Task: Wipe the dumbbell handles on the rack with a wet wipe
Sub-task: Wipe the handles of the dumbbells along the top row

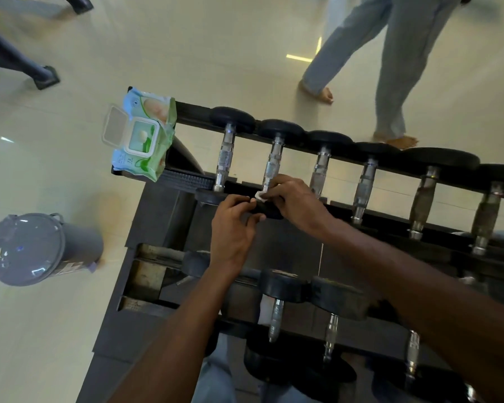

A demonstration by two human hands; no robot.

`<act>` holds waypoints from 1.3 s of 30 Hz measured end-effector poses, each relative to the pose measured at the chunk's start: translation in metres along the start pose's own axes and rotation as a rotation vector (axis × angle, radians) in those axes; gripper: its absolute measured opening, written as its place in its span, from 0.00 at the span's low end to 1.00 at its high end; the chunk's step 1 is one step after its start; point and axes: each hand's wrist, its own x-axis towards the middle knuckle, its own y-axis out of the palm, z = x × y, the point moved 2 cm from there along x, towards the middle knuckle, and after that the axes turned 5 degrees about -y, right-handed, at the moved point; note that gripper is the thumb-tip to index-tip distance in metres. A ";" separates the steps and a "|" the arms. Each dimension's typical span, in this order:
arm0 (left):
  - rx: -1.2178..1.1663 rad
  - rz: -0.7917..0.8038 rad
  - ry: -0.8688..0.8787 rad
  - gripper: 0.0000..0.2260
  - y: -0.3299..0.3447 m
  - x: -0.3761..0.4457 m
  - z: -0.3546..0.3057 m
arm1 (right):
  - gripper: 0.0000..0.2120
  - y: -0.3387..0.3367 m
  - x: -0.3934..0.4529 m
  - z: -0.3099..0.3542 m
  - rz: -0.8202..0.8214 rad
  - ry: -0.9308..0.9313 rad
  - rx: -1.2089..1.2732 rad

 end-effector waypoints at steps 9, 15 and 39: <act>-0.006 0.026 0.003 0.12 -0.001 0.001 0.000 | 0.09 -0.023 0.049 0.005 0.165 -0.128 -0.294; 0.000 0.030 0.007 0.13 -0.001 0.000 0.000 | 0.09 -0.030 0.050 0.013 0.259 -0.214 -0.288; -0.010 0.022 0.014 0.11 -0.002 0.000 0.001 | 0.05 -0.008 0.056 0.003 -0.905 0.666 0.245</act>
